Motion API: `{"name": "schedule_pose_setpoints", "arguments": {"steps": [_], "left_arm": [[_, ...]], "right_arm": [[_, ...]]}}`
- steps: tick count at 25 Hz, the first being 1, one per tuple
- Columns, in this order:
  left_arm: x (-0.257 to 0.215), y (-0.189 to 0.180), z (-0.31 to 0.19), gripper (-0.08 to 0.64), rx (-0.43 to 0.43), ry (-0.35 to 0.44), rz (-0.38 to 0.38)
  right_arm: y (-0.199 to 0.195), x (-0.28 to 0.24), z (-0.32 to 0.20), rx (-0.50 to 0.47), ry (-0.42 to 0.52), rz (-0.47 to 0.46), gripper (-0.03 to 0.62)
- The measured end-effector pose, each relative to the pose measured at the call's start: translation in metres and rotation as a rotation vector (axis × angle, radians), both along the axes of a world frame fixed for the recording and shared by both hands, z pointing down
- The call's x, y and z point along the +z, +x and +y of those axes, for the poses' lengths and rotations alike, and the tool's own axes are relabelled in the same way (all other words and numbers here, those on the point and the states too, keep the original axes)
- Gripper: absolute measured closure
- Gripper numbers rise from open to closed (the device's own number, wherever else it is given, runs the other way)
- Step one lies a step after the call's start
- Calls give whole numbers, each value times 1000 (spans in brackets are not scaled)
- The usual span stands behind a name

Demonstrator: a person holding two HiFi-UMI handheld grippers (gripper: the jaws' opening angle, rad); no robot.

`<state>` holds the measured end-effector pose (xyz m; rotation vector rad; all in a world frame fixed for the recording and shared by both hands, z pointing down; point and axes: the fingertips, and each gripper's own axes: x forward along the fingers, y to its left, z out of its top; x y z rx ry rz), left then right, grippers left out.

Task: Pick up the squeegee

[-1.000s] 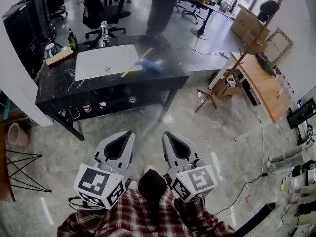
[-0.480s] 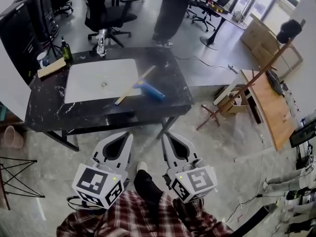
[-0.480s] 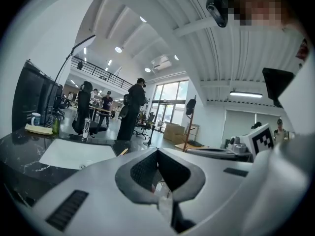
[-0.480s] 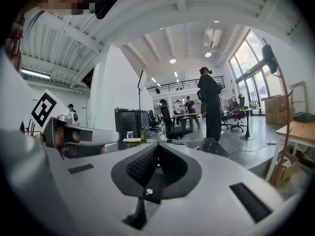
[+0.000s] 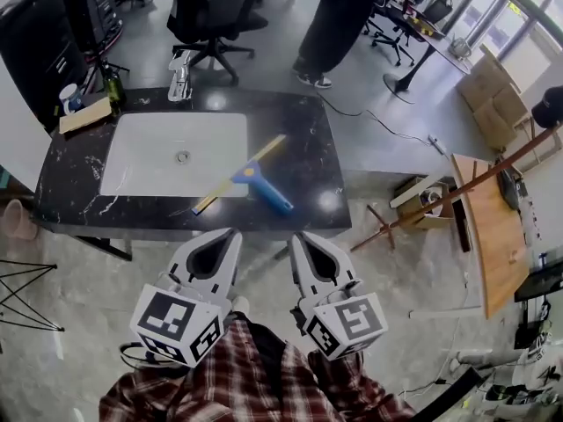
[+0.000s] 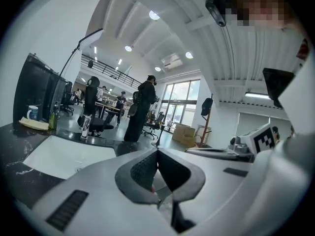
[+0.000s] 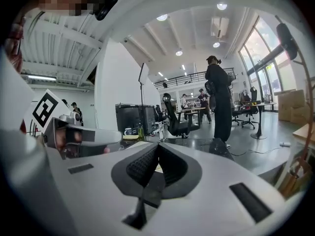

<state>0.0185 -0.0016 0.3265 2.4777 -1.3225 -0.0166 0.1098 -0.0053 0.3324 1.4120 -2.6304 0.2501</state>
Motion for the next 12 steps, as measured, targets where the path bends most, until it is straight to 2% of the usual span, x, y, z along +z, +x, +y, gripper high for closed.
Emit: {"name": "schedule_pose_setpoints", "arguments": {"steps": [6,12], "left_arm": [[7,-4,-44,551,-38,-38,-1],[9,-14,-97,551,-30,-43,-5]], "right_arm": [[0,9,-40,-36,-42,-5,581],[-10,9,-95,-31,-38,-12,581]]}}
